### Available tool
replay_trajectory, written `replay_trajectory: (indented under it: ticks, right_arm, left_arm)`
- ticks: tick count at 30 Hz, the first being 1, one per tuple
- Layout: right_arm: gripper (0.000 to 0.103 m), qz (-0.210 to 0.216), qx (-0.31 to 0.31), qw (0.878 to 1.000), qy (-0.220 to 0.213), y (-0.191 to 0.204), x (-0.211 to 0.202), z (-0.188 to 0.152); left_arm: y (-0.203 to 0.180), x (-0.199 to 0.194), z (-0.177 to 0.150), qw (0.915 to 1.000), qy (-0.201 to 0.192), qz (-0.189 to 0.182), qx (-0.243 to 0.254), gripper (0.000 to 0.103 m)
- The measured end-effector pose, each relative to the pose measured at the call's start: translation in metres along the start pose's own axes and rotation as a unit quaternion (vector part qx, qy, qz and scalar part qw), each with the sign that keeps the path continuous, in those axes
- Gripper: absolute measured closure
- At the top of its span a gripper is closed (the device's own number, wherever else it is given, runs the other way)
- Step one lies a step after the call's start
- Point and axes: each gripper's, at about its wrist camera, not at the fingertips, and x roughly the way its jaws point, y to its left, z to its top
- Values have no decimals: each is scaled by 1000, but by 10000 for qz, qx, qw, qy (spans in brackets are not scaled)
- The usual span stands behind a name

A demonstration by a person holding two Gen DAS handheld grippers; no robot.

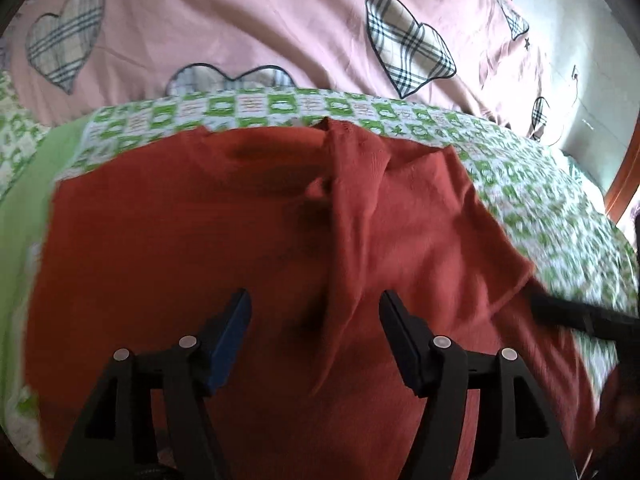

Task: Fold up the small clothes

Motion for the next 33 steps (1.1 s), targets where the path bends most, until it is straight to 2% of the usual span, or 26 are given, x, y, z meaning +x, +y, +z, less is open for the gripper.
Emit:
replay_trajectory:
  ticks: [3, 7, 11, 15, 19, 20, 21, 23, 24, 27, 31, 33]
  right_arm:
    - [41, 101, -140, 9998, -17, 19, 14, 11]
    - [41, 156, -304, 9994, -41, 41, 40, 37]
    - [41, -70, -348, 9993, -109, 48, 67, 66]
    - [42, -197, -162, 9997, -32, 48, 95, 94]
    - [42, -296, -308, 9988, 236, 61, 124, 97]
    - [53, -357, -385, 9982, 287, 63, 129, 96]
    - [72, -427, -435, 9976, 325, 62, 132, 94]
    - [88, -454, -289, 9983, 222, 50, 124, 89]
    - [89, -432, -215, 9987, 133, 46, 117, 88]
    - [90, -463, 65, 9986, -248, 17, 75, 72]
    - [89, -332, 700, 9970, 32, -24, 63, 42]
    - [71, -320, 980, 9946, 126, -41, 61, 30]
  left_arm:
    - [27, -34, -19, 9994, -93, 326, -16, 35]
    - [75, -63, -43, 9956, -128, 883, -285, 35]
    - [135, -68, -61, 9851, 168, 1523, -786, 35]
    - [169, -59, -66, 9767, 373, 1698, -1260, 35]
    - [176, -50, -66, 9729, 434, 1722, -1483, 35]
    - [175, -47, -64, 9725, 441, 1755, -1467, 35]
    - [173, -45, -61, 9723, 432, 1782, -1449, 35]
    - [171, -41, -55, 9719, 421, 1822, -1428, 35]
    - [173, -40, -52, 9714, 406, 1852, -1431, 35]
    - [178, -39, -47, 9692, 364, 1901, -1525, 35]
    - [184, -38, -51, 9663, 368, 1891, -1704, 35]
    - [185, -40, -51, 9659, 350, 1915, -1709, 35]
